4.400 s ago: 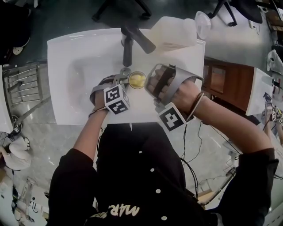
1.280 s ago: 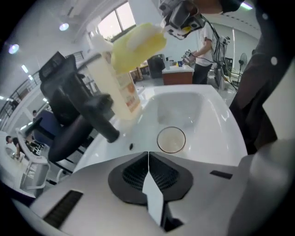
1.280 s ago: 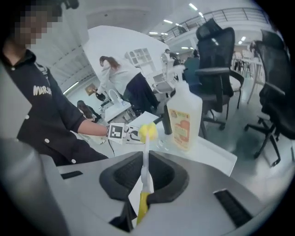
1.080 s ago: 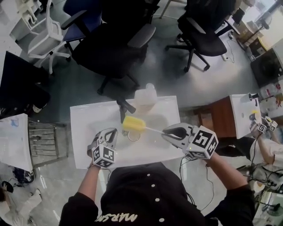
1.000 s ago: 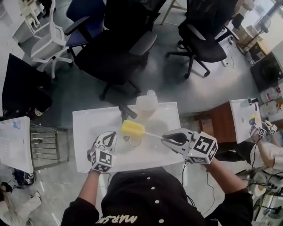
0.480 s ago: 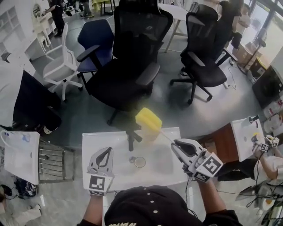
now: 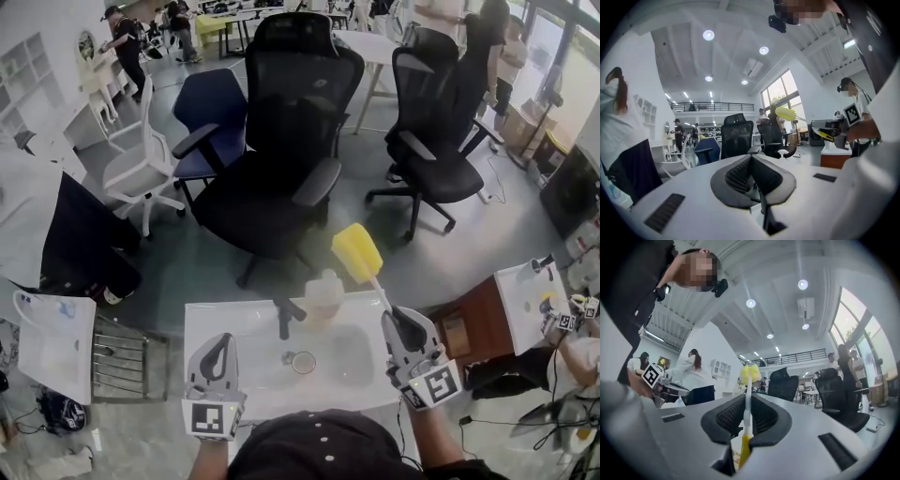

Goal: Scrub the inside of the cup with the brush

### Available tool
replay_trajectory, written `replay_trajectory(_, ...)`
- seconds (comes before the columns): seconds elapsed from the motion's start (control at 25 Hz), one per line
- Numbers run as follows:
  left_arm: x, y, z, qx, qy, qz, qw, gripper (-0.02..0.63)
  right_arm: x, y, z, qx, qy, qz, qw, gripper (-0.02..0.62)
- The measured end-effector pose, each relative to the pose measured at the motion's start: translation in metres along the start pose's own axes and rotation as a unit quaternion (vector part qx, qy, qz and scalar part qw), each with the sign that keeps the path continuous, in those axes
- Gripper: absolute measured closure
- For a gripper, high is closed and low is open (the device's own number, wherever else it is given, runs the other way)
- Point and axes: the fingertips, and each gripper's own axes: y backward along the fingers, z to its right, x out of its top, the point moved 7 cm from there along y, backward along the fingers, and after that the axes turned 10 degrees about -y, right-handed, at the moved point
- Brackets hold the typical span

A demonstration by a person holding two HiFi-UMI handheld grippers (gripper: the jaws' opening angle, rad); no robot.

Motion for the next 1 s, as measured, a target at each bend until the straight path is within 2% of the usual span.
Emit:
replay_trajectory(0.12, -0.001, 0.011, -0.006, 0.018, -0.004, 0.007, 0.9998, 0.58, -0.002, 0.003, -0.004, -0.023, 0.014, 0.017, 0.999, 0.543)
replay_trajectory(0.36, 0.008, 0.011, -0.004, 0.049, -0.002, 0.017, 0.9987, 0.58, 0.003, 0.003, -0.006, -0.037, 0.019, 0.035, 0.999, 0.543)
replay_trajectory(0.52, 0.011, 0.009, -0.001, 0.046, -0.013, 0.028, 0.9985, 0.58, 0.006, 0.002, -0.007, -0.044, 0.018, 0.038, 0.998, 0.544)
replay_trajectory(0.84, 0.013, 0.008, -0.003, 0.046, -0.024, 0.025, 0.9984, 0.58, 0.007, -0.002, -0.007, -0.054, 0.01, 0.037, 0.998, 0.545)
replay_trajectory(1.0, 0.014, 0.006, -0.002, 0.044, -0.012, 0.023, 0.9987, 0.58, 0.007, -0.002, -0.007, -0.058, 0.004, 0.031, 0.998, 0.545)
